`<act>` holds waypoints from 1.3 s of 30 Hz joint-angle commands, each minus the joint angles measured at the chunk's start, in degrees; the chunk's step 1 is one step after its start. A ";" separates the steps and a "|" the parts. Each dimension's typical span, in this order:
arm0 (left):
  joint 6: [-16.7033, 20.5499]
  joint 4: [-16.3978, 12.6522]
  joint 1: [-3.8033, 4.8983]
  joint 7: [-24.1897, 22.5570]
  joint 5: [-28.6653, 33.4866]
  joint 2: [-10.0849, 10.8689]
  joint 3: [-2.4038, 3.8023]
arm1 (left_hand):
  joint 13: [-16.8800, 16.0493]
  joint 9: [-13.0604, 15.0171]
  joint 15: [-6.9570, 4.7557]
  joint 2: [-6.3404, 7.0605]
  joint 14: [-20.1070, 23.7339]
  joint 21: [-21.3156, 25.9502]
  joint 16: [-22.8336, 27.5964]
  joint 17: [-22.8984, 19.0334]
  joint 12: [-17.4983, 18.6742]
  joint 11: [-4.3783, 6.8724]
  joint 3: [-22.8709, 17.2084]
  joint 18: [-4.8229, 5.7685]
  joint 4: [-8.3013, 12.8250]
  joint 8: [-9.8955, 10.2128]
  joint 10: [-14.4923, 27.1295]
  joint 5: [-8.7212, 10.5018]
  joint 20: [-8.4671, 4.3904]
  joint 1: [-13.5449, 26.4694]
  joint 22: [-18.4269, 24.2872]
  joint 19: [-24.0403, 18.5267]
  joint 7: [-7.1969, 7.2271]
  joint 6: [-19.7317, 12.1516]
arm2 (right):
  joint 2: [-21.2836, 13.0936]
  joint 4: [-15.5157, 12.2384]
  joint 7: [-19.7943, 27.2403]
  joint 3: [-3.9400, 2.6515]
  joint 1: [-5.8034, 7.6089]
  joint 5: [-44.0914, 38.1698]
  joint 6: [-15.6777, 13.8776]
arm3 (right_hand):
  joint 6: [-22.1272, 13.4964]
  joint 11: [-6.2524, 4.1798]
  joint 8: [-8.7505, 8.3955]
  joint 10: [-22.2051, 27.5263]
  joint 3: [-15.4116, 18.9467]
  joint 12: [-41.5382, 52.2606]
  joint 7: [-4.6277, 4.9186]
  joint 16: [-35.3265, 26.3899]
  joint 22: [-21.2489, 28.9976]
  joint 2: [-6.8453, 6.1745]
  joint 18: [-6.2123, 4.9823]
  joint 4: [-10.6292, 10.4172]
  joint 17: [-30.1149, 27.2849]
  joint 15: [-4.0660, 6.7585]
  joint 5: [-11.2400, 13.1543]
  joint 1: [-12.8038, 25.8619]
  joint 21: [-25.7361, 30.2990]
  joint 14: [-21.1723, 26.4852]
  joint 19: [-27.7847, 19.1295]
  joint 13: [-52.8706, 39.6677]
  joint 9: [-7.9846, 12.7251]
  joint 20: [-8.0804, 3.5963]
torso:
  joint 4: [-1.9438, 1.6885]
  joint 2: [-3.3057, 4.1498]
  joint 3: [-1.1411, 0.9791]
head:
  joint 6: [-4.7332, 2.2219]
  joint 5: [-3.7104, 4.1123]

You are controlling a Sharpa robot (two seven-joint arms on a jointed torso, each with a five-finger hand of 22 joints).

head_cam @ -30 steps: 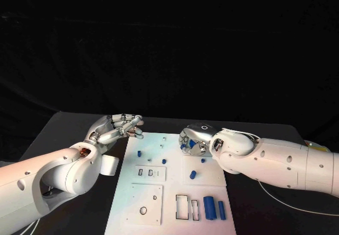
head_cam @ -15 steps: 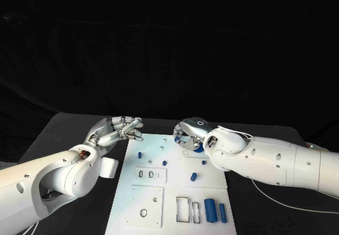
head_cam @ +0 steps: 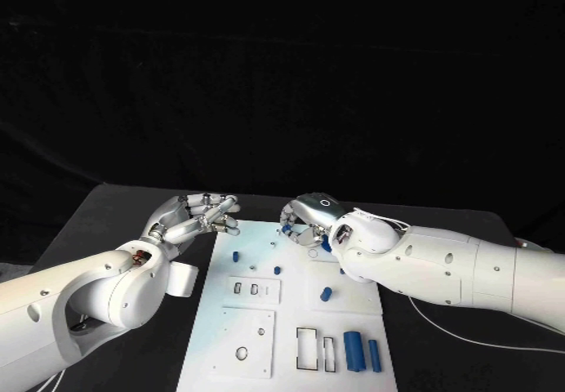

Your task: Assemble the parts on the task board

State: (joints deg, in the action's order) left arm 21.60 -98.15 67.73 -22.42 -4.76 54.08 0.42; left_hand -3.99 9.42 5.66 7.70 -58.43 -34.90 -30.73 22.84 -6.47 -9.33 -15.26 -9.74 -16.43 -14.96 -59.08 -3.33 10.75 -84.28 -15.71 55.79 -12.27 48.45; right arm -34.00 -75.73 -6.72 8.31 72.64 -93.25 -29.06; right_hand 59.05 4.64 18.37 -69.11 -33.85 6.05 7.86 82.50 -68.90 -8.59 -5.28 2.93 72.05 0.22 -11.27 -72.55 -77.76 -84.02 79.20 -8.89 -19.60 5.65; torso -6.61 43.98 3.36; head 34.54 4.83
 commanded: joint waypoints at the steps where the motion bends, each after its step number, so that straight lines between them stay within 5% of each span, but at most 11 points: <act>1: -1.00 -0.19 0.13 -0.18 -0.18 -0.07 0.07 | -0.08 0.01 0.11 0.20 0.43 -0.32 -0.20 0.10 0.32 -0.12 0.39 -0.54 -0.02 0.14 0.26 0.16 0.12 0.50 -0.05 -0.46 -0.68 -0.19 | 0.31 0.29 0.67 -0.02 -0.06 0.31 -0.14 | -0.14 -0.35 0.19 -0.45 -0.41 -0.16 0.20 0.22 0.00 1.35 1.11 -0.01 0.03 -0.01 0.15 -1.64 -0.34 -2.84 0.16 0.01 -0.88 0.06 | -0.19 0.19 0.08 | 0.05 0.03; 39: -1.28 -0.05 0.38 0.16 -0.18 -0.46 0.10 | -0.08 0.01 0.11 0.20 0.43 -0.32 -0.20 0.10 0.32 -0.12 0.39 -0.54 -0.02 0.14 0.26 0.16 0.12 0.50 -0.05 -0.46 -0.68 -0.19 | 3.70 4.22 0.52 -0.04 -0.39 -0.71 1.82 | -2.35 0.40 -0.42 1.31 -1.10 -1.48 0.91 0.61 0.37 0.76 0.97 -0.37 0.24 -0.66 0.61 -0.58 -0.05 -2.81 -0.41 0.35 -1.79 0.59 | -0.36 0.75 0.27 | -0.14 -0.32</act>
State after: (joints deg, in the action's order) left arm 21.42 -98.09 68.02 -22.05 -4.76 53.76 0.46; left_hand -3.98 9.42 5.66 7.70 -58.44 -34.89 -30.72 22.87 -6.47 -9.33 -15.26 -9.74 -16.44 -14.95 -59.08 -3.32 10.75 -84.29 -15.69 55.79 -12.27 48.45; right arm -30.44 -71.88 -6.32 8.24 72.33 -92.83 -28.48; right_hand 57.09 4.95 18.32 -68.35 -34.61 4.85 8.75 82.76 -68.68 -8.59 -5.29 2.48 72.35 -0.01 -10.71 -72.56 -77.76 -84.06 78.84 -8.78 -21.30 6.00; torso -6.98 44.69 3.61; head 34.44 4.53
